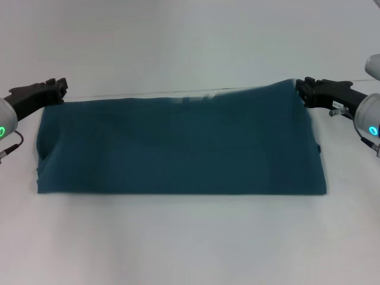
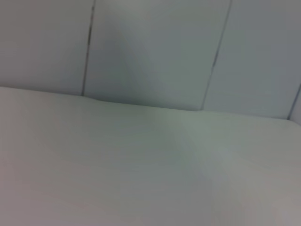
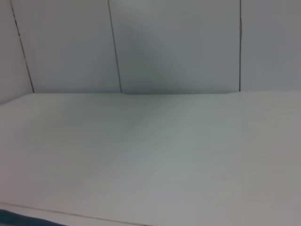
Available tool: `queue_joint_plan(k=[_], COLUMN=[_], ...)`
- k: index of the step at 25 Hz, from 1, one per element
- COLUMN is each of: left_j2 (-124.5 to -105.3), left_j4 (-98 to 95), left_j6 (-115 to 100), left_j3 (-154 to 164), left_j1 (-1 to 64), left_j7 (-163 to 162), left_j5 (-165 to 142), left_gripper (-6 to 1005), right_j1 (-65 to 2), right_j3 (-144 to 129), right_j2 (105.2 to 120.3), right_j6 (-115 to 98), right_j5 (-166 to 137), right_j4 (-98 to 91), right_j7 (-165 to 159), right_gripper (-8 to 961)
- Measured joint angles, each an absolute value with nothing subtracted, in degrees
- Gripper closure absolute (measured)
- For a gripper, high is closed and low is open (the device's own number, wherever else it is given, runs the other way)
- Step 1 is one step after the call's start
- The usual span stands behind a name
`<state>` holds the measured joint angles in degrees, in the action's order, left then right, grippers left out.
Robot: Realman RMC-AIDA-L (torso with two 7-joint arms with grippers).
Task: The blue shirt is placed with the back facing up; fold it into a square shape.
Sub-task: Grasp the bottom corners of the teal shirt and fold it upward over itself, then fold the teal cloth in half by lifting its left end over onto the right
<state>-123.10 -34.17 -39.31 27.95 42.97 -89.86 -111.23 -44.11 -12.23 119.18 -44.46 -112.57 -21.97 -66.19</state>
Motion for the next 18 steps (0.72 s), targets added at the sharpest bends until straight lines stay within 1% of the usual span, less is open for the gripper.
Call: queue_joint_plan(k=[4, 7, 13, 14, 18], left_j2=[-123.17, -123.22, -123.22, -123.21, -123.20], left_j4=[-33.9, -33.8, -33.9, -34.1, -36.0], left_j6=[-36.5, -35.3, -34.7, -34.9, -38.2], left_j3=[27.9, 27.9, 27.9, 27.9, 27.9], left_j1=[43.3, 43.0, 41.7, 41.3, 39.0], left_j7=[-89.8, -88.7, -86.7, -86.7, -87.2], left_j5=[-110.4, -108.2, -105.4, -105.4, -105.4], left_gripper=[799, 725, 576, 529, 339], right_j1=[-44.8, -45.1, -44.1, -43.7, -41.3], right_j3=[-12.7, -13.1, -13.4, -13.4, -14.4], right_j2=[119.35, 119.39, 118.59, 118.45, 117.53], right_j6=[-41.0, -39.3, -41.4, -41.9, -45.5], right_j5=[-112.1, -110.5, -107.4, -107.4, -107.4], right_j4=[-22.2, -22.5, -22.8, -22.8, -22.9], right_j7=[-66.1, -66.0, -67.4, -68.1, -71.2], right_gripper=[745, 671, 522, 497, 334])
